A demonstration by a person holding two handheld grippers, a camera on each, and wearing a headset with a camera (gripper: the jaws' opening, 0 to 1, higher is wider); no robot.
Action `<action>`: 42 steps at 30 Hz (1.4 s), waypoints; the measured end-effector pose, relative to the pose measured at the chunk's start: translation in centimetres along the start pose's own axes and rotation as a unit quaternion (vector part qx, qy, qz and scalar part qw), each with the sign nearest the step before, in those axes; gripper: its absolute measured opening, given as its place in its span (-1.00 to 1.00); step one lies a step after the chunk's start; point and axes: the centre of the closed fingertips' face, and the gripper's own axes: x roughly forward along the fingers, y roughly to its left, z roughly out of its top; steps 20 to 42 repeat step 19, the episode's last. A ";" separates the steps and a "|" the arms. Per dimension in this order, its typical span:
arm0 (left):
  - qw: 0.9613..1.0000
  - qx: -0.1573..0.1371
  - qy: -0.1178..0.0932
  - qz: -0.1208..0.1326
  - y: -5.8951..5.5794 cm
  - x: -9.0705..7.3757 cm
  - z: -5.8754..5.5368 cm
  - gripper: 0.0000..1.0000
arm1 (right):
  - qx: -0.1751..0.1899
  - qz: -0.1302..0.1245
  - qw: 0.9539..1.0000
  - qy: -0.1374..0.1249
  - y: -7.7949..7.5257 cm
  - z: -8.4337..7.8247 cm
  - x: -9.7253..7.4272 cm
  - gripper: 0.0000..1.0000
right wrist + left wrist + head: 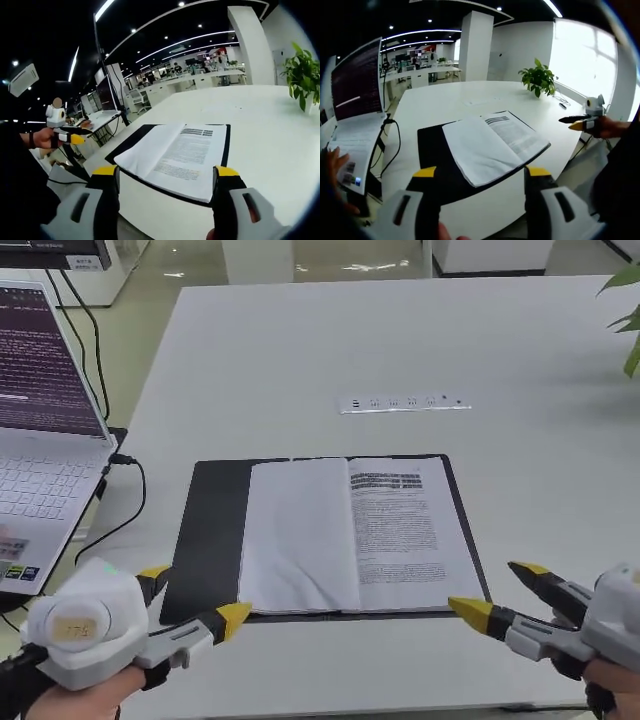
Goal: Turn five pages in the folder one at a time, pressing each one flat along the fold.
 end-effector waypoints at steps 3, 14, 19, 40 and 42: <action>1.000 -0.002 0.001 0.001 0.1 0.2 0.0 0.38 | 0.006 0.000 1.000 -0.006 0.0 0.1 -0.2 0.54; 1.000 0.000 0.003 0.009 0.2 0.0 -0.4 0.38 | 0.006 -0.008 1.000 0.005 0.5 -0.8 -0.6 0.55; 1.000 -0.002 0.006 0.008 0.0 -0.1 -0.6 0.38 | 0.011 -0.009 1.000 0.004 0.6 -0.9 -0.5 0.56; 1.000 -0.002 0.006 0.008 0.0 -0.1 -0.6 0.38 | 0.011 -0.009 1.000 0.004 0.6 -0.9 -0.5 0.56; 1.000 -0.002 0.006 0.008 0.0 -0.1 -0.6 0.38 | 0.011 -0.009 1.000 0.004 0.6 -0.9 -0.5 0.56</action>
